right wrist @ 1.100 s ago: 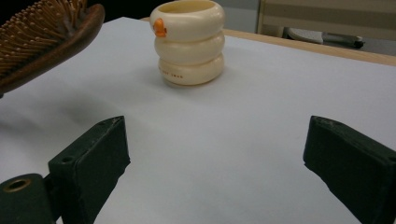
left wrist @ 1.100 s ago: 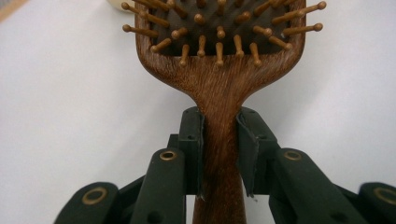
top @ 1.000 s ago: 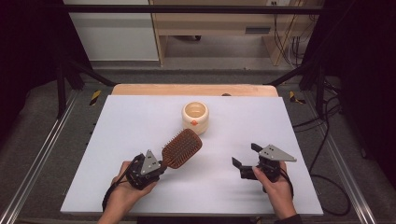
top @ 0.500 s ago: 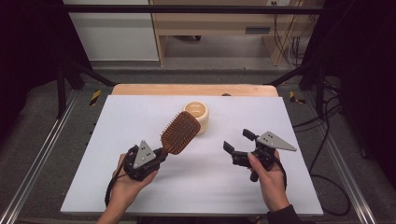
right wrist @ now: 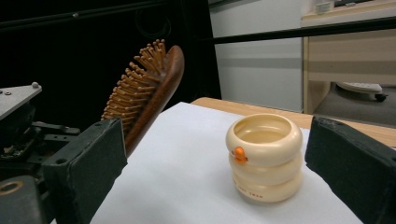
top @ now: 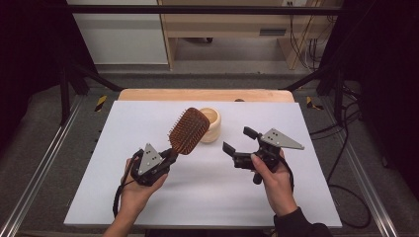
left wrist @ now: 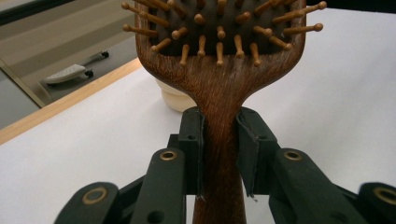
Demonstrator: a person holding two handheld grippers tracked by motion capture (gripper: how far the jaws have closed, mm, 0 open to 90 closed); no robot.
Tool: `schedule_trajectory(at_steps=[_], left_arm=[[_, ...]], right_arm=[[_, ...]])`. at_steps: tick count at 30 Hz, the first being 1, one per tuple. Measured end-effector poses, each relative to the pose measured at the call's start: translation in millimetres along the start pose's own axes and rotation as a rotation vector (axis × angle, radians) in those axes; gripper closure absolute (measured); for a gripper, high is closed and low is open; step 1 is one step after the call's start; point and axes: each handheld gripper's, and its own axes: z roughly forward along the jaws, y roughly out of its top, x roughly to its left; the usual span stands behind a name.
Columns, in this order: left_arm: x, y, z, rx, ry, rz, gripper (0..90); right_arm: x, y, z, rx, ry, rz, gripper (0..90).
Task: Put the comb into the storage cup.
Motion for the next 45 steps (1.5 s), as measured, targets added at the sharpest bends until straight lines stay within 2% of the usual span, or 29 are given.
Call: schedule_trajectory(at_steps=[5,20,34,37,45], left_arm=[[-0.9,4.8,0.0,-0.021,0.007,-0.012,72.9],[-3.5,16.7,1.2,-0.070,0.030,-0.002,72.9],[-8.0,14.5,1.6,-0.097,0.048,-0.018,72.9],[-10.2,12.4,3.0,-0.100,0.045,-0.027,72.9],[-14.7,13.7,3.9,-0.105,0.048,-0.015,72.9]], right_arm=[[4.8,7.3,5.2,-0.007,0.022,0.003,4.8],[24.5,16.1,22.8,0.008,0.070,-0.010,4.0],[45.6,16.3,37.0,0.017,0.098,-0.013,4.2],[48.1,16.3,39.0,0.020,0.094,-0.015,4.5],[49.9,15.2,43.0,0.027,0.098,-0.003,4.8]])
